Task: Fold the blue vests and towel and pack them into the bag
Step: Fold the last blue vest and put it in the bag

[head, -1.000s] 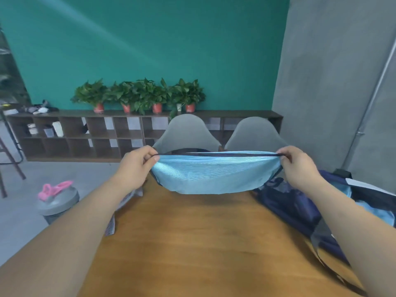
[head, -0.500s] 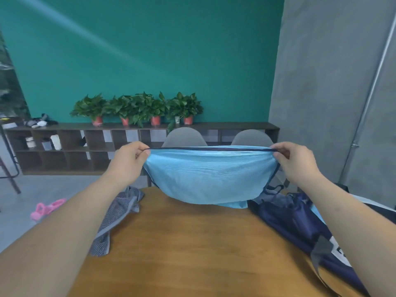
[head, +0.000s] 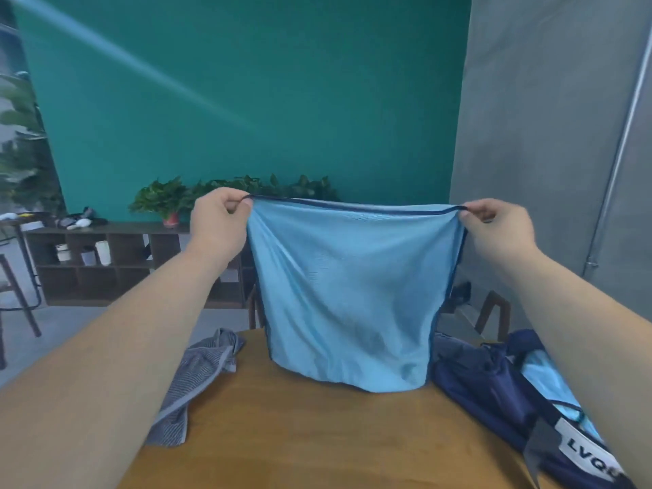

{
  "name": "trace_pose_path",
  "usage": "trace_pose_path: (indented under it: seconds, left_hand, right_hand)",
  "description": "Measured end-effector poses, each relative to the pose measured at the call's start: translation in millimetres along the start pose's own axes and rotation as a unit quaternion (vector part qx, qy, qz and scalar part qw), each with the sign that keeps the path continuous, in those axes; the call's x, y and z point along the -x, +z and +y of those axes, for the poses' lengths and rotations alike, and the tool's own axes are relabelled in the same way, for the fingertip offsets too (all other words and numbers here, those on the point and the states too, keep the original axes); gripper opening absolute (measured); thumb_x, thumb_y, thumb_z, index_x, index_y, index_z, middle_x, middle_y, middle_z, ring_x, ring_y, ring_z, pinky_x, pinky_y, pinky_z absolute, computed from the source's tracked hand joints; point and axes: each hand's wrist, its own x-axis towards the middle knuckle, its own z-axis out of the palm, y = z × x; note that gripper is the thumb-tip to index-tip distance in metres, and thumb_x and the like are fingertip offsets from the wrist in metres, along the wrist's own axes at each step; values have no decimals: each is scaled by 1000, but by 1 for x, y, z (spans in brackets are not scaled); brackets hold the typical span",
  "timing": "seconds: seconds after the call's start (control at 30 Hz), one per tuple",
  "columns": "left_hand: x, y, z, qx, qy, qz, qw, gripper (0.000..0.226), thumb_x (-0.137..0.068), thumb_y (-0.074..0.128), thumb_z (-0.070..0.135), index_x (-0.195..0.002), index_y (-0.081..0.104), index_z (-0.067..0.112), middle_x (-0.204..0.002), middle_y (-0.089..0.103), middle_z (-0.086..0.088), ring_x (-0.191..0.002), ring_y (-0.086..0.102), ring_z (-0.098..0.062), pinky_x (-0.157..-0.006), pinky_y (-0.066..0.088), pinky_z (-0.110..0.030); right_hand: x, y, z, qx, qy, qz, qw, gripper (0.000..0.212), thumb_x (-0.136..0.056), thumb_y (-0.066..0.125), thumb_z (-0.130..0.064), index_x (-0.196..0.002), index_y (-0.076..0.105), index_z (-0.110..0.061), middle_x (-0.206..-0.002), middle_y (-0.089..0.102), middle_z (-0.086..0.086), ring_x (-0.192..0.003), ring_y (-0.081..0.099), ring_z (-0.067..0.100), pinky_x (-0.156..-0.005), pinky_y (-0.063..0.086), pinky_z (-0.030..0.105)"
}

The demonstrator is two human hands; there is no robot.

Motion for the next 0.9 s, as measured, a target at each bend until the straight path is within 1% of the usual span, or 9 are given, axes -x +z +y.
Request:
trace_pose_path:
  seconds: [0.07,0.13,0.2,0.3,0.4,0.53,0.67,0.8,0.9]
  left_hand:
    - [-6,-8,1,-89,66,15,994,17,-104,63,26,-114,74,17,-98,68,7,-93,61,-15,-87,47,-29]
    - [-7,-13,3,-143,86,-8,986,17,-104,65,25,-112,76,16,-96,67,7,-93,60,-13,-86,45,-27]
    - [-7,-16,0,-134,57,-23,989,12,-102,68,25,-107,77,19,-92,67,10,-88,61,-11,-87,48,-29]
    - [-6,-17,-9,-64,0,-30,997,4,-100,72,28,-98,75,26,-91,69,13,-85,64,-9,-89,56,-35]
    - [0,-17,-14,-40,-34,-42,998,3,-100,72,28,-99,73,25,-95,71,7,-87,68,-20,-82,58,-36]
    - [2,-16,-16,3,-77,-43,996,4,-101,70,22,-104,71,20,-100,71,-3,-72,64,-17,-64,50,-28]
    - [-1,-21,-20,-6,-80,-45,996,4,-100,71,23,-103,72,25,-103,73,-2,-71,66,-15,-80,59,-36]
    - [-1,-27,-23,-77,-52,-71,993,6,-102,68,27,-104,74,27,-100,70,6,-93,70,-25,-92,58,-42]
    - [0,-26,-21,-116,-38,-76,990,11,-104,65,31,-108,74,26,-102,69,9,-95,71,-24,-83,55,-37]
  right_hand:
    - [-5,-7,-7,-19,1,35,999,9,-98,68,-32,-102,75,-30,-85,68,-9,-78,62,14,-72,48,24]
    - [-8,-10,-14,-8,32,11,999,8,-97,70,-32,-103,75,-29,-85,69,-6,-73,60,15,-66,46,24]
    - [-5,-10,-17,-14,91,-46,995,10,-97,73,-28,-105,74,-22,-80,68,-1,-61,57,15,-54,45,21]
    - [2,-12,-21,-74,137,-57,986,10,-100,69,-22,-108,70,-16,-66,70,4,-40,52,12,-38,34,15]
    - [10,-13,-29,-98,166,-83,978,7,-102,62,-21,-102,68,-17,-66,75,-1,-42,59,10,-45,35,20]
    - [17,-11,-37,-109,168,-120,972,14,-98,66,-28,-102,72,-16,-79,79,4,-53,66,14,-50,41,22]
    - [17,-10,-36,-77,132,-140,978,17,-98,72,-32,-98,71,-15,-82,79,5,-57,69,14,-48,43,21]
    - [11,-5,-27,-48,117,-131,983,10,-101,69,-26,-96,66,-17,-77,77,5,-53,68,15,-50,43,25]
    - [7,-5,-22,-30,102,-109,988,9,-99,71,-25,-94,70,-18,-72,73,6,-51,60,19,-51,44,27]
